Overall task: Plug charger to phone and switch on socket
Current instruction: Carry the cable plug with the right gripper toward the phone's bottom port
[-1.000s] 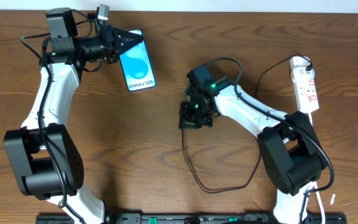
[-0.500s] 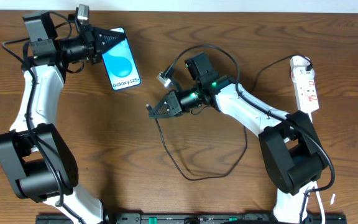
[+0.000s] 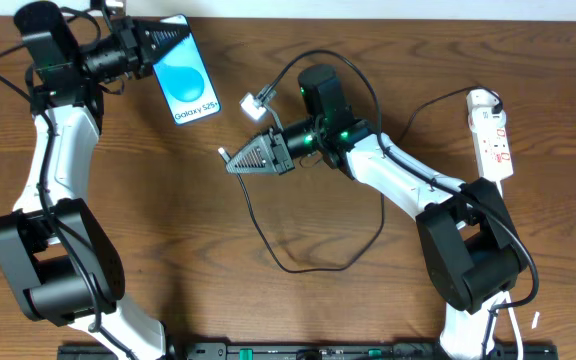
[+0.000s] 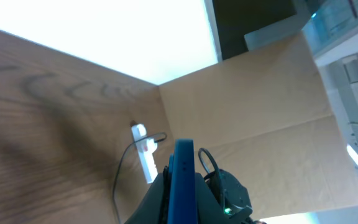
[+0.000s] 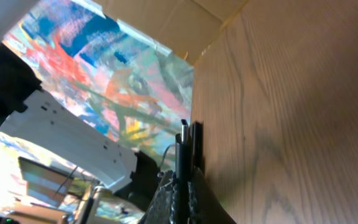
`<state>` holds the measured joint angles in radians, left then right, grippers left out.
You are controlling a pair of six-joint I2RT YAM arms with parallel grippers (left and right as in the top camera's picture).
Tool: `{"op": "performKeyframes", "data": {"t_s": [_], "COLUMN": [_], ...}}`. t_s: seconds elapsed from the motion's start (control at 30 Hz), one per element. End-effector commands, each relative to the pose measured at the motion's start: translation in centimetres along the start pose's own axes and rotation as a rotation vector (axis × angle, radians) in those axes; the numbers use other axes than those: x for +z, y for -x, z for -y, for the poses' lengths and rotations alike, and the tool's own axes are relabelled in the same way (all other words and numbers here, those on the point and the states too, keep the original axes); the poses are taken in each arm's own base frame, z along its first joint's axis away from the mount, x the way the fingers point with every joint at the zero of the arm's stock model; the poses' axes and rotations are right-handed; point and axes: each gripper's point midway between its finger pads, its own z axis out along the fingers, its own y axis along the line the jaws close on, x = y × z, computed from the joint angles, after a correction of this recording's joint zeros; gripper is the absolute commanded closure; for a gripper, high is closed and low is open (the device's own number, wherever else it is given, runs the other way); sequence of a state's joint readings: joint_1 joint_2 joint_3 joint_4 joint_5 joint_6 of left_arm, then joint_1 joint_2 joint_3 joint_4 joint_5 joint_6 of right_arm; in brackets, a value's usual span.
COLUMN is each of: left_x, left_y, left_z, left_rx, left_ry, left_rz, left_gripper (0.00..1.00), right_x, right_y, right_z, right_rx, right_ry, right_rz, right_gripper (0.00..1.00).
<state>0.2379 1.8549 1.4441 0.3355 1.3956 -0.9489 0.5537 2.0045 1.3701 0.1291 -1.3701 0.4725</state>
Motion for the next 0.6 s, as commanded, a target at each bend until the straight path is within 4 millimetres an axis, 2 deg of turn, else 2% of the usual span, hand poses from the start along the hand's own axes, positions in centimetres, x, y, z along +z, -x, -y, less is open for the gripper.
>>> {"op": "performKeyframes", "data": {"t_s": [0.0, 0.13, 0.57], "left_x": [-0.4, -0.4, -0.4], "left_y": [0.9, 1.5, 2.1], "left_z": [2.4, 2.7, 2.6], "left_rx": [-0.036, -0.053, -0.077], "left_ry": [-0.017, -0.02, -0.012], "left_rz": [0.028, 0.055, 0.087], "left_gripper": [0.93, 0.93, 0.93], "right_x": [0.2, 0.1, -0.3], "right_y": [1.1, 3.0, 6.4], "right_z": [-0.9, -1.2, -2.7], "right_rx": [0.02, 0.006, -0.04], "right_ry": [0.026, 0.002, -0.004], "right_rz": [0.009, 0.068, 0.192], "right_gripper": [0.99, 0.99, 0.99]}}
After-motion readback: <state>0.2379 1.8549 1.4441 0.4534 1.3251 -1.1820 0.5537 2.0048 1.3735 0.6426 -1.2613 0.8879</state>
